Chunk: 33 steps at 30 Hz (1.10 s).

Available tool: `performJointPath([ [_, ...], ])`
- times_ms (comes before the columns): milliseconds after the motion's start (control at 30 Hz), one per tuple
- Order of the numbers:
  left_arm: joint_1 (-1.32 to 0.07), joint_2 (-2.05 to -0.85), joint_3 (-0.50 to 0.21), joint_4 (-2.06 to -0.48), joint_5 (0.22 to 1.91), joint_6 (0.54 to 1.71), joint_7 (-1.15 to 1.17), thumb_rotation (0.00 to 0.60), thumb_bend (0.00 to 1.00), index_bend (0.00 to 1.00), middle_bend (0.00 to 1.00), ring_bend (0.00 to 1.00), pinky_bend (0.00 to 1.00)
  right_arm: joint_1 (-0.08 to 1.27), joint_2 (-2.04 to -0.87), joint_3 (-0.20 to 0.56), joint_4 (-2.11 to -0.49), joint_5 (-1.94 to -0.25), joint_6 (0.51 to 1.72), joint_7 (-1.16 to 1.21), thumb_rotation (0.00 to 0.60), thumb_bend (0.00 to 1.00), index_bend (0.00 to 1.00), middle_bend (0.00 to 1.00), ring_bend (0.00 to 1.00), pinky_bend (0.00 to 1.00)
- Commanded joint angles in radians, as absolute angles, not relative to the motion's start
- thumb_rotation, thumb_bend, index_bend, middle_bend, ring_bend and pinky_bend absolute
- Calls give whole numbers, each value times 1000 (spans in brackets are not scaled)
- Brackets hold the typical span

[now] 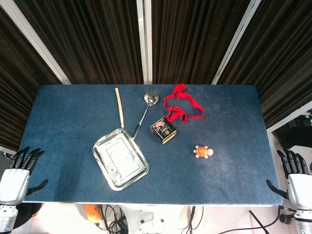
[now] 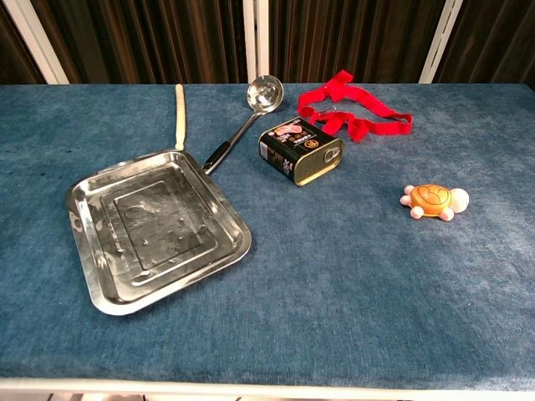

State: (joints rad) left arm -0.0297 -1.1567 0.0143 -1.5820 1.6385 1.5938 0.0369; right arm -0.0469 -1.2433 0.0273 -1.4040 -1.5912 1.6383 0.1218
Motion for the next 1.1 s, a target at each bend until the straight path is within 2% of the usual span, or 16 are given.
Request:
performJointPath([
  [33, -29, -1156, 14, -1582, 1638, 1595, 36, 600, 136, 146, 130, 0, 97, -46, -1243, 27, -1404, -1592, 1636, 120, 600, 108, 0, 0, 0, 0],
  [300, -24, -1156, 15, -1581, 1638, 1601, 36, 600, 136, 146, 130, 0, 97, -28, -1233, 21, -1423, -1602, 1608, 109, 600, 108, 0, 0, 0, 0],
  [500, -27, -1145, 6, -1579, 1627, 1600, 18, 600, 136, 146, 131, 0, 97, 35, -1185, 32, -1509, -1620, 1525, -31, 600, 118, 0, 14, 0, 0],
  [767, -41, -1151, 4, -1558, 1616, 1572, -2, 600, 135, 147, 130, 0, 97, 196, -1181, 99, -1668, -1587, 1320, -287, 600, 141, 0, 51, 0, 0],
  [933, -38, -1141, 3, -1565, 1620, 1580, 2, 600, 135, 147, 131, 0, 97, 325, -1264, 143, -1667, -1456, 1110, -384, 600, 314, 0, 68, 0, 0],
  [1100, -33, -1135, 6, -1563, 1611, 1580, -5, 600, 136, 153, 131, 0, 97, 410, -1371, 162, -1612, -1336, 1001, -493, 600, 327, 0, 70, 0, 0],
])
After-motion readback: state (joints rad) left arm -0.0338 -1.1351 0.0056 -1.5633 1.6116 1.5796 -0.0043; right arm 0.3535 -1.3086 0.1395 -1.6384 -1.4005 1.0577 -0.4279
